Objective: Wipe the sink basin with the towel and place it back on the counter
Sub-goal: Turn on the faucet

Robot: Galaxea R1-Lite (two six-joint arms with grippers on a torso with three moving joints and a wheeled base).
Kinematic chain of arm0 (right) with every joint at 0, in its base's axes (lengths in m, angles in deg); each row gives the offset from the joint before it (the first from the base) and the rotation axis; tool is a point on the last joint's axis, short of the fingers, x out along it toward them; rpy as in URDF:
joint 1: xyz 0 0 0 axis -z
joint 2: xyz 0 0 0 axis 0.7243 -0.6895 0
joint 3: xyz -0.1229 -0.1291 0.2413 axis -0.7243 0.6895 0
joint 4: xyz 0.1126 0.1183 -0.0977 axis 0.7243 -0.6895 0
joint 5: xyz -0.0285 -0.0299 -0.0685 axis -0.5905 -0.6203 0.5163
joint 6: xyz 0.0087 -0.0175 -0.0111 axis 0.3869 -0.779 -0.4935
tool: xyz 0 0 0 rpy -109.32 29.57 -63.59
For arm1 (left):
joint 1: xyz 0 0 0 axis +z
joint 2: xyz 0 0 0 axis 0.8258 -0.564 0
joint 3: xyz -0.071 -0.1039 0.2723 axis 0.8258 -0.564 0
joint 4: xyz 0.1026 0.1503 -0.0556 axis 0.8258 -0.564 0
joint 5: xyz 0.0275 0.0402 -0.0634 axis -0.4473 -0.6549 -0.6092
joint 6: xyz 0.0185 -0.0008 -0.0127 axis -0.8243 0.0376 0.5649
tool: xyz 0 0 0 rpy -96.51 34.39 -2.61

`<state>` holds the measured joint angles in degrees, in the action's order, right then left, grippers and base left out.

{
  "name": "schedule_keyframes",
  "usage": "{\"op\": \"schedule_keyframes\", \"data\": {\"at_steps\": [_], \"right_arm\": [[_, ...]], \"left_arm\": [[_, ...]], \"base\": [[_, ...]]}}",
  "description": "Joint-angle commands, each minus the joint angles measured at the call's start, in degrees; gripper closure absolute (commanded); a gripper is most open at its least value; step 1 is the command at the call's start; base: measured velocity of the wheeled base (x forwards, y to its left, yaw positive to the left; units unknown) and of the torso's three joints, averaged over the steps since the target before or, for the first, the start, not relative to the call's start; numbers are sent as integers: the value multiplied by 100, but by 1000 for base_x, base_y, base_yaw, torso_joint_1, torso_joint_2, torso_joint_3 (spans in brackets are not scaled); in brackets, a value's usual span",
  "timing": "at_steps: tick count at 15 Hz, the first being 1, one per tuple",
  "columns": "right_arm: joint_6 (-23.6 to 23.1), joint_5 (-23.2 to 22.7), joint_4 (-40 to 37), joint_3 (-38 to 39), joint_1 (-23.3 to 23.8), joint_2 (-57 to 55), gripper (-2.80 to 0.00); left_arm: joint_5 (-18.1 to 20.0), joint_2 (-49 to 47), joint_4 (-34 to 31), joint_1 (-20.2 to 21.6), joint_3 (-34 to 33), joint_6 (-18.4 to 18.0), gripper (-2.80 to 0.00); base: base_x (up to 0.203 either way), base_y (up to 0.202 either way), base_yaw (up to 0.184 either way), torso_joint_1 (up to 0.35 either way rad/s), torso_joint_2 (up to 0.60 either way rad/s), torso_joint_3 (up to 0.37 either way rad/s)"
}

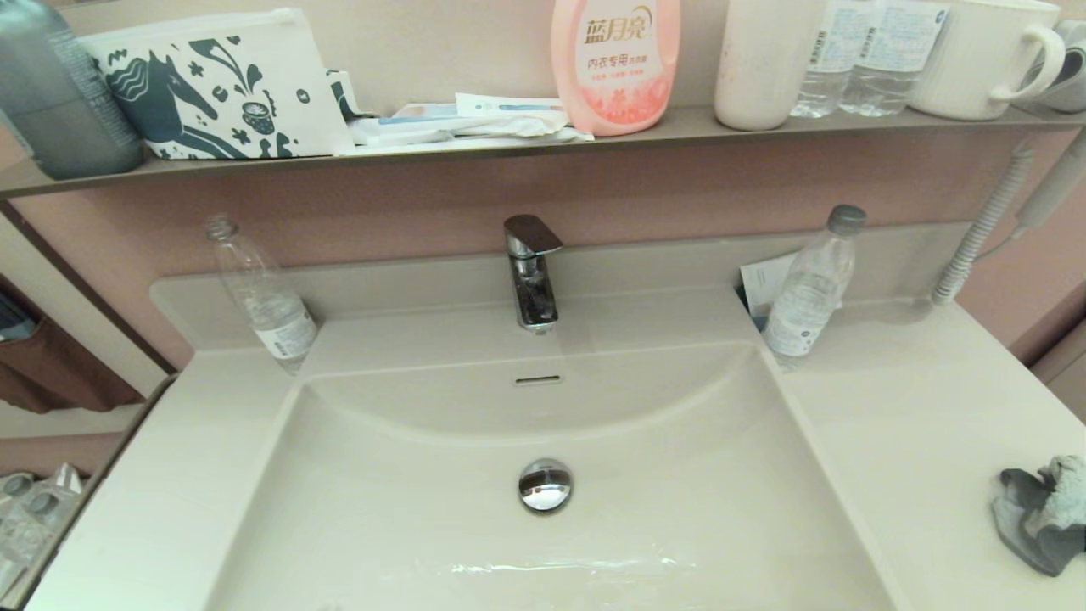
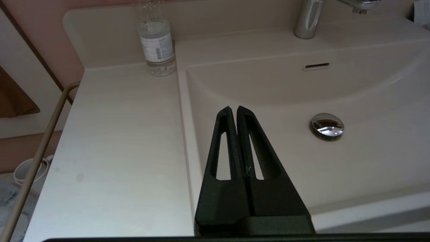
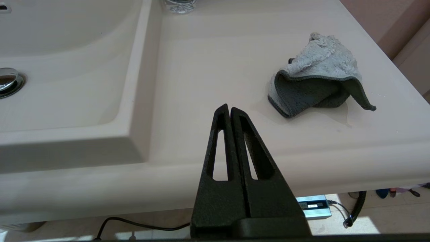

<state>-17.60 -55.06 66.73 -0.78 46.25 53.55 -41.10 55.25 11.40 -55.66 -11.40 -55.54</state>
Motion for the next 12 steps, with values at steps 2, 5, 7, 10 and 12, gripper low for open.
{"op": "schedule_keyframes", "data": {"at_steps": [2, 5, 7, 10, 12], "right_arm": [[-2, -2, 1, 0, -2, -9, 0], [-2, -2, 1, 3, -2, -9, 0], [-2, -2, 1, -1, -2, -9, 0], [-2, -2, 1, -1, -2, -9, 0], [-2, -2, 1, -1, -2, -9, 0]], "left_arm": [[195, -1850, 395, -10, 484, 73, 0], [321, -3690, 1954, -17, 627, 227, 0], [237, -4814, 3095, -185, 686, 293, 0], [-679, -5814, 4182, -1713, 982, 723, 0], [-1396, -6332, 4461, -2927, 1345, 1085, 0]], "base": [[0, 0, 0, 0, 0, 0], [0, 0, 0, 0, 0, 0], [0, 0, 0, 0, 0, 0], [0, 0, 0, 0, 0, 0], [0, 0, 0, 0, 0, 0]]}}
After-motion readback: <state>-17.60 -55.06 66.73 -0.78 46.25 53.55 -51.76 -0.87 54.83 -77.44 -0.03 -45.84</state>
